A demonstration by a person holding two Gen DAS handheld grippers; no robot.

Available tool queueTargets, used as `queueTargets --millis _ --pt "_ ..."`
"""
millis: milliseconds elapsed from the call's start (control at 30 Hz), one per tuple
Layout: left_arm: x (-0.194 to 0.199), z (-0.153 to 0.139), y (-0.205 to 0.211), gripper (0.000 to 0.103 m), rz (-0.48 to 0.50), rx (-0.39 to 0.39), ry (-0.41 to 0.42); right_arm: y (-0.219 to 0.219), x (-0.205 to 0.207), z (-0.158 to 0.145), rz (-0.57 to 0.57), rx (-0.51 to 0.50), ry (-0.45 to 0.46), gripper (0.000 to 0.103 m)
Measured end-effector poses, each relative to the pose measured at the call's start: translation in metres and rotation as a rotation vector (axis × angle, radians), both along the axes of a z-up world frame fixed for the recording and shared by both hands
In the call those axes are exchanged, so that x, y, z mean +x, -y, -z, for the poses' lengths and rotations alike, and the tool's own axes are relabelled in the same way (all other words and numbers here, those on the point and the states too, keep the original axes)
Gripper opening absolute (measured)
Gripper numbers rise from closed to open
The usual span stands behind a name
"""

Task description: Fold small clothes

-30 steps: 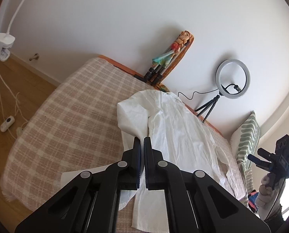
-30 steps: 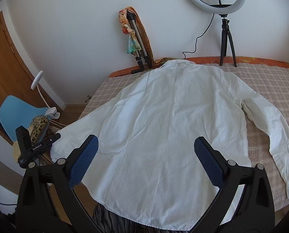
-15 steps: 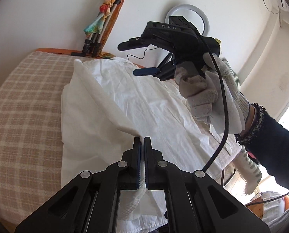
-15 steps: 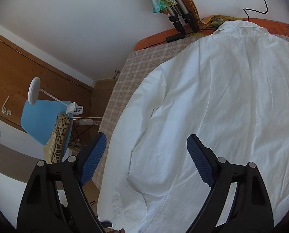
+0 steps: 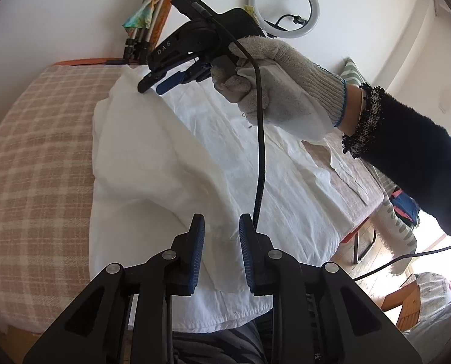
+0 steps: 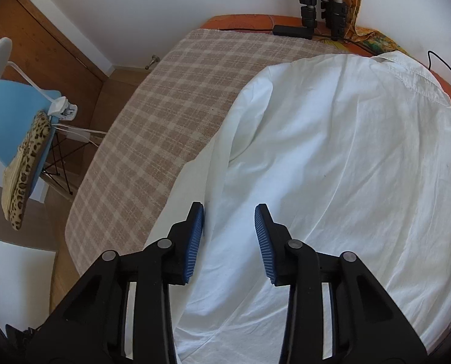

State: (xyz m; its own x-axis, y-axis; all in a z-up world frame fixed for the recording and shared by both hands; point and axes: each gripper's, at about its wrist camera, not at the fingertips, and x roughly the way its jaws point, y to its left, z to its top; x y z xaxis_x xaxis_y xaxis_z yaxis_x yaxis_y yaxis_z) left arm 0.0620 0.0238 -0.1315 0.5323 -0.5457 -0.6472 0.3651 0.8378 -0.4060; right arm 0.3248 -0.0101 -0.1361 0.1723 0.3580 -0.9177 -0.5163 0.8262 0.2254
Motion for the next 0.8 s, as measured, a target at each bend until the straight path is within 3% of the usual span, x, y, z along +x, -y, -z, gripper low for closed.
queueTargets --millis 100,200,267,333,500,633,800 --pt "-0.007 0.01 -0.025 0.029 -0.082 -0.052 -0.057 0.013 0.002 0.009 0.032 -0.064 0.0 0.032" --pt "-0.004 0.027 -0.04 0.029 -0.148 -0.072 -0.12 0.037 -0.002 -0.003 0.059 0.055 -0.041 0.033" --pt "0.002 0.036 -0.041 0.029 -0.163 -0.107 -0.153 0.049 -0.013 -0.014 0.049 0.122 -0.066 0.04" --pt "0.01 0.042 -0.04 0.029 -0.17 -0.12 -0.174 0.056 -0.035 -0.028 0.027 0.172 -0.077 0.056" --pt "0.023 0.042 -0.045 0.029 -0.217 -0.13 -0.159 0.065 -0.112 -0.044 -0.064 0.238 -0.106 0.063" --pt "0.021 0.036 -0.061 0.029 -0.265 -0.138 -0.137 0.056 -0.161 -0.021 -0.099 0.21 -0.174 0.066" --pt "0.012 0.027 -0.079 0.029 -0.312 -0.132 -0.109 0.037 -0.18 0.021 -0.124 0.086 -0.184 0.062"
